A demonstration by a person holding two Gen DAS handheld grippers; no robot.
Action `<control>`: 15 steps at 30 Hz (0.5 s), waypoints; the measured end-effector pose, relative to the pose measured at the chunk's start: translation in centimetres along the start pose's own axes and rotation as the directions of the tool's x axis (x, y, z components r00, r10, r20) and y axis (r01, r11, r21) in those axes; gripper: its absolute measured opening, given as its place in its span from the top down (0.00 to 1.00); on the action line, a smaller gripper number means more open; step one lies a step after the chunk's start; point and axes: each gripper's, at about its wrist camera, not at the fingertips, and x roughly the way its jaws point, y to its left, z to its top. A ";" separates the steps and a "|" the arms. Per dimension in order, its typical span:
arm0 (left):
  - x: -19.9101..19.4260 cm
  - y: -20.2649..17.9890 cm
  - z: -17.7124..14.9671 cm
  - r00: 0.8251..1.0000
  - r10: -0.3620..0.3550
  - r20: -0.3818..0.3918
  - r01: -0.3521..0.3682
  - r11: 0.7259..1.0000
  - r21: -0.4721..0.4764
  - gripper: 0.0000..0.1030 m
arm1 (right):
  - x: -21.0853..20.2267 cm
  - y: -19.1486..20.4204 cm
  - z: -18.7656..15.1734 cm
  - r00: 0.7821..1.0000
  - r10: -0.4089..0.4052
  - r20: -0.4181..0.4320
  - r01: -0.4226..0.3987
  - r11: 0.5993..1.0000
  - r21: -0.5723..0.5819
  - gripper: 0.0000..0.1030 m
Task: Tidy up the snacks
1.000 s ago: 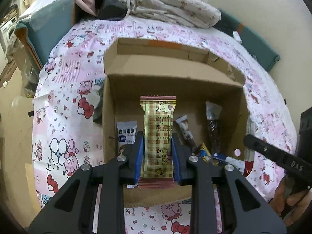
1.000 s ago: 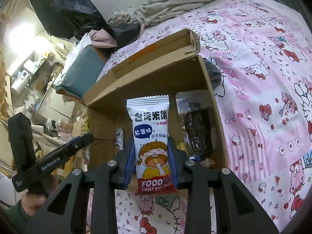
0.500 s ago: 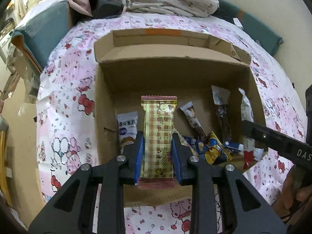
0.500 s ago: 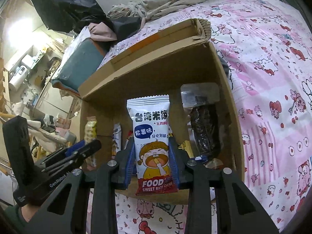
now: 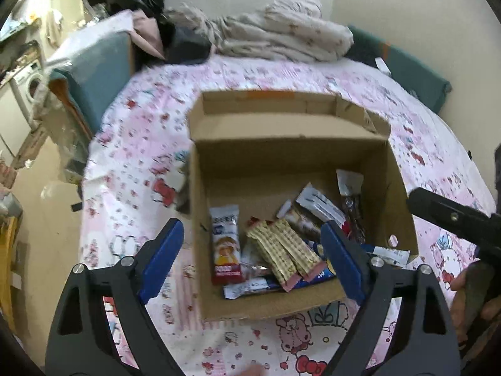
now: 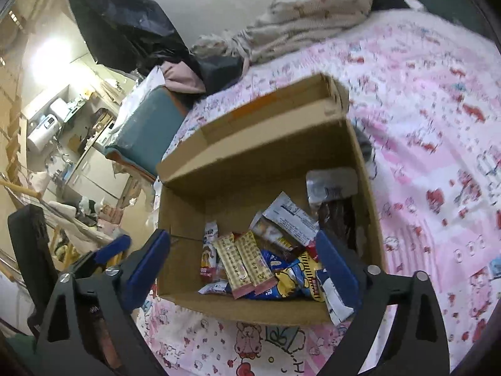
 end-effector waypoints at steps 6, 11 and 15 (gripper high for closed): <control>-3.9 0.9 -0.9 0.997 0.028 0.066 -0.027 0.999 -0.018 0.15 | -4.3 2.1 -0.9 0.992 -0.077 0.096 0.082 0.996 -0.048 0.00; -7.4 1.9 -2.4 0.992 0.038 0.120 -0.032 0.998 -0.054 0.05 | -7.6 3.7 -2.8 0.969 -0.167 0.182 0.186 0.978 -0.097 0.00; -9.6 2.4 -3.7 0.983 0.045 0.180 -0.037 0.998 -0.048 0.00 | -9.1 4.8 -4.5 0.953 -0.219 0.211 0.248 0.961 -0.119 0.00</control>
